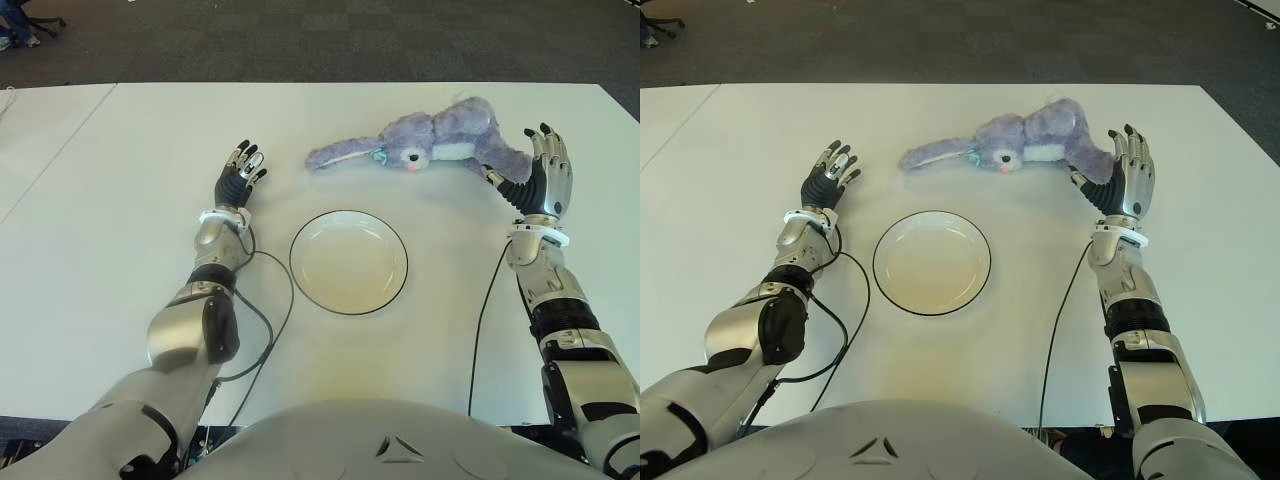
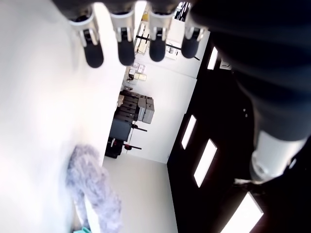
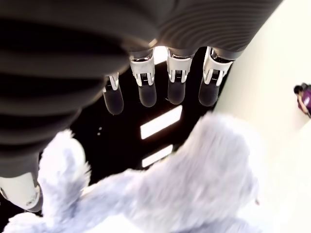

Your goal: Put the doll into the plate.

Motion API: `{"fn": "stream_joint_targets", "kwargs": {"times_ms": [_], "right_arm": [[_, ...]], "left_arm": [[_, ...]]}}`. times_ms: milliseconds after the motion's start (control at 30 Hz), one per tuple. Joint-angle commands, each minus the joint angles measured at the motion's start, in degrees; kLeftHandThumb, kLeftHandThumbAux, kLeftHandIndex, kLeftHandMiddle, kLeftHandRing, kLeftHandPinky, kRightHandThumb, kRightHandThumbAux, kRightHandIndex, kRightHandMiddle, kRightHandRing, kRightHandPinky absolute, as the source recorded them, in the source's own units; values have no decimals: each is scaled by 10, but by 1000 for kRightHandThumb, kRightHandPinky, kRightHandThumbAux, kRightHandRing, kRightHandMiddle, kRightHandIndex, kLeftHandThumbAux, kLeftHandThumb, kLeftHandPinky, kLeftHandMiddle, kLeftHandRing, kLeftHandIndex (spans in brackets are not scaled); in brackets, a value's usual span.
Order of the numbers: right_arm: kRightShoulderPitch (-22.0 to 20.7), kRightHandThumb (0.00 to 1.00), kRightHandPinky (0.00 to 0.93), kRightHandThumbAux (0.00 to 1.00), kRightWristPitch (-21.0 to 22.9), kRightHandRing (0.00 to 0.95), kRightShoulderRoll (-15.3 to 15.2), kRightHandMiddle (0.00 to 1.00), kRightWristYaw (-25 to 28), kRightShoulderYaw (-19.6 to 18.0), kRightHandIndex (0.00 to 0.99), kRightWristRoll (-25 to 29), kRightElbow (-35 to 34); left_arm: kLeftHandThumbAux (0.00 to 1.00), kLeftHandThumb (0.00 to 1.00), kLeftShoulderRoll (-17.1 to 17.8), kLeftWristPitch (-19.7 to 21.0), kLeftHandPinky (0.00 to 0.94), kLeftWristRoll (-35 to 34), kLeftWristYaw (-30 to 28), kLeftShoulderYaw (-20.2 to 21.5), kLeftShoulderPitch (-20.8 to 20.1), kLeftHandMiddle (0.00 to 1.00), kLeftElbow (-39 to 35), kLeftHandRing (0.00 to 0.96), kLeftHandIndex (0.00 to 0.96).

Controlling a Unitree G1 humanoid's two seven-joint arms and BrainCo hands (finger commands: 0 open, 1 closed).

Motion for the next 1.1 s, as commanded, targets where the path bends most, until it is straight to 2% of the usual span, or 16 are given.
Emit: {"fn": "stream_joint_targets", "kwargs": {"times_ms": [33,300,667,833,1100], "right_arm": [[13,277,0,555,16,0,-35,0,23,13,124,-11,-3],[-3,254,0,561,27,0,-76,0,23,33,105,-30,31],[-13,320,0,580,21,0,-112,0,21,49,128,-35,60],[-31,324,0,587,10,0,-135,0,27,56,127,-31,99],[-55,332,0,598,-6,0,-153,0,20,69,124,-27,152]], "left_arm": [[630,0,-32,78,131,4,30,0,115,83,80,93,35],[621,0,-34,79,129,1,29,2,114,83,80,93,39],[627,0,-35,78,123,3,29,0,114,79,79,88,28],[639,0,-36,79,124,7,31,-4,114,77,80,89,25],[663,0,-38,75,107,9,29,-6,115,74,79,87,25]]}}
